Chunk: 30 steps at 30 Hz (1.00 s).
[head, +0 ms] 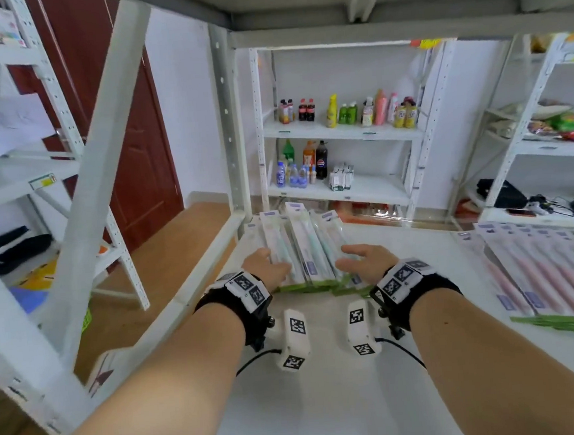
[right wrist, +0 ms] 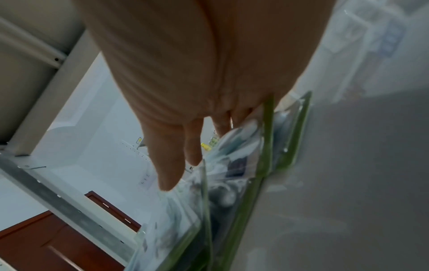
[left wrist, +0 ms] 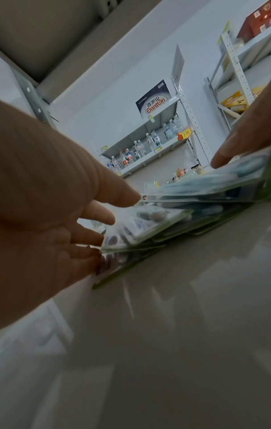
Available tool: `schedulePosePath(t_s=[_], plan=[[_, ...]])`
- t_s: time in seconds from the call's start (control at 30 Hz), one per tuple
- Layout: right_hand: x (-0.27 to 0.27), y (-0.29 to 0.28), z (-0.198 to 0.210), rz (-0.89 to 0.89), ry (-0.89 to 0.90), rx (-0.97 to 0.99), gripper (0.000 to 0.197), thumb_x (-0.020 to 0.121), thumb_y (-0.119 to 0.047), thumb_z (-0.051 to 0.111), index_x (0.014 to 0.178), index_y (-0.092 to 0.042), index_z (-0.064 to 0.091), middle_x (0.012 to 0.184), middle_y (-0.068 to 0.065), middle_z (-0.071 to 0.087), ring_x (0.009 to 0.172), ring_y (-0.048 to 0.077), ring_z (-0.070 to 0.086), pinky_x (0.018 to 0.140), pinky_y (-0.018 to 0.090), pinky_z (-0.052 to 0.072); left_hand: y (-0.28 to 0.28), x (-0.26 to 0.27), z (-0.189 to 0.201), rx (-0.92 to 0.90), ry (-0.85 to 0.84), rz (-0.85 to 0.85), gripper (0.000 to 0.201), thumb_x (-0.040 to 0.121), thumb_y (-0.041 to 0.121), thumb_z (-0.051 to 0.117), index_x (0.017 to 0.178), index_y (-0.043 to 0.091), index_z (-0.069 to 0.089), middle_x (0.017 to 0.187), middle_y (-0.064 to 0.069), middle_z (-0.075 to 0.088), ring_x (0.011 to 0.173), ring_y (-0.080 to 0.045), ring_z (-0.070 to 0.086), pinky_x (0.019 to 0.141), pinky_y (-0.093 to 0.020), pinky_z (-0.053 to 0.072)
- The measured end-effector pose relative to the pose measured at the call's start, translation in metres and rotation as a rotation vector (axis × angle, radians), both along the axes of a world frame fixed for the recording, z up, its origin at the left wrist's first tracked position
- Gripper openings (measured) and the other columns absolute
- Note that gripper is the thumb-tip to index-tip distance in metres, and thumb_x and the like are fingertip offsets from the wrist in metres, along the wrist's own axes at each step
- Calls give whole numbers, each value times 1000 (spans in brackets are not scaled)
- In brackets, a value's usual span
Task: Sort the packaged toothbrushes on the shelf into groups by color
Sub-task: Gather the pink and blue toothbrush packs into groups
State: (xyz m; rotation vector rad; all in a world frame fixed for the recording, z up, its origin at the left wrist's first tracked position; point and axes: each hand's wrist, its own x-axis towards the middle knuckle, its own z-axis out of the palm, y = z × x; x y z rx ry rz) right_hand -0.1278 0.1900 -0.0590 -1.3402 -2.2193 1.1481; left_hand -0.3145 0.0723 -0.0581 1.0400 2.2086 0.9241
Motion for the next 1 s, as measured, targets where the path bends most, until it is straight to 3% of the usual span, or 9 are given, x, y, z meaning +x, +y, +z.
schedulePosePath(t_s=[0.03,0.1,0.2,0.3,0.37,0.53,0.73,0.9,1.0], plan=[[-3,0,0,8,-17,-2,57,81,-41,69,133,-27,51,141,9,47,123,25,50,92,25,35,3,-2,0,-12,23,-17,68,88,33,59,144,7,31,143,-14,43,127,-28,46,100,-24,36],[-8,1,-1,27,-51,8,61,79,-42,70,134,-26,50,141,7,47,122,24,50,96,28,37,11,-6,-1,-32,65,-58,80,86,41,61,148,10,20,150,-15,32,132,-29,40,107,-29,34],[-11,2,-2,25,-61,23,62,76,-37,74,133,-24,53,137,4,51,116,21,54,92,26,38,20,-9,-3,-123,194,-133,92,77,58,62,148,16,20,149,-17,30,133,-32,37,109,-41,35],[-15,0,0,56,-67,36,54,74,-34,76,124,-27,60,118,-5,58,88,5,56,72,16,43,23,-8,-4,-170,279,-162,97,66,68,64,145,27,25,139,-14,44,124,-33,46,104,-42,41],[-16,-2,0,65,-69,53,50,73,-33,76,121,-27,62,108,-11,55,86,4,54,64,14,38,22,-10,-6,-150,255,-160,96,63,64,67,143,29,28,133,-11,51,118,-31,51,101,-40,44],[-13,-11,-4,54,-25,74,44,72,-31,77,114,-25,66,104,-11,56,91,8,56,76,18,42,11,-12,-3,-124,176,-161,87,65,52,72,140,28,34,132,-8,53,115,-28,54,100,-40,45],[-6,-30,-4,86,-21,47,36,72,-32,77,106,-31,66,82,-24,54,68,-10,50,44,2,34,-14,-4,-6,-124,157,-123,92,69,49,73,145,25,27,140,-11,45,122,-28,49,103,-38,42],[8,-59,0,136,8,28,36,73,-27,76,108,-23,69,77,-25,53,63,-11,52,43,0,35,-46,12,-5,-125,143,-106,91,72,48,73,146,26,25,142,-10,43,121,-27,50,101,-33,43],[20,-78,1,139,63,-40,36,74,-16,76,109,-16,68,73,-22,54,46,-19,52,39,-2,33,-67,25,-2,-117,123,-96,89,73,44,74,146,25,27,142,-8,44,120,-25,51,101,-33,43]])
